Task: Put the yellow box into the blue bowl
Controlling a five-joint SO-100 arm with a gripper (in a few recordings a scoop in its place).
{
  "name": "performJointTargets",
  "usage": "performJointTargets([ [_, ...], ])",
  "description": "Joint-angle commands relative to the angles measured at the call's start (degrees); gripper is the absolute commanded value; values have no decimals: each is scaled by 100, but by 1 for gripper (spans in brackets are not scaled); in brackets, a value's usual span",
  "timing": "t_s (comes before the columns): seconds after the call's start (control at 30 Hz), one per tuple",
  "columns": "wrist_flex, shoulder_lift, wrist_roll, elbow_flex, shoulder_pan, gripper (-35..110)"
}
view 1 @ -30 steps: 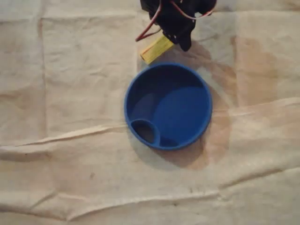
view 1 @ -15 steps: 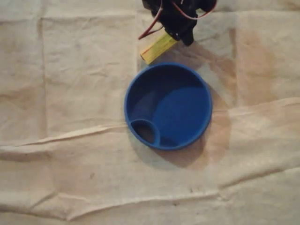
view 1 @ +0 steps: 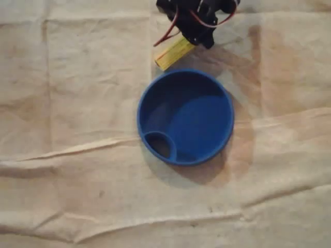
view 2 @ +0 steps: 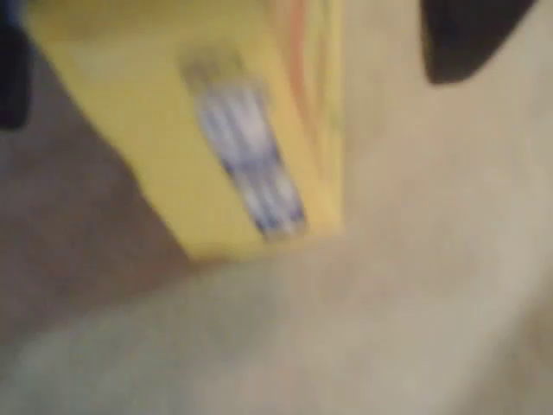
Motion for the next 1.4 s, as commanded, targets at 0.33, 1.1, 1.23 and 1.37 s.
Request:
performJointTargets([
  [0.33,-457,70,-44,-35,18,-2],
  [1.1,1063,2522,387,44,-404,0],
  [1.23,861,2329,1046,-668,-642,0],
  [1.37,703,1494,1881,-1740,-677,0],
])
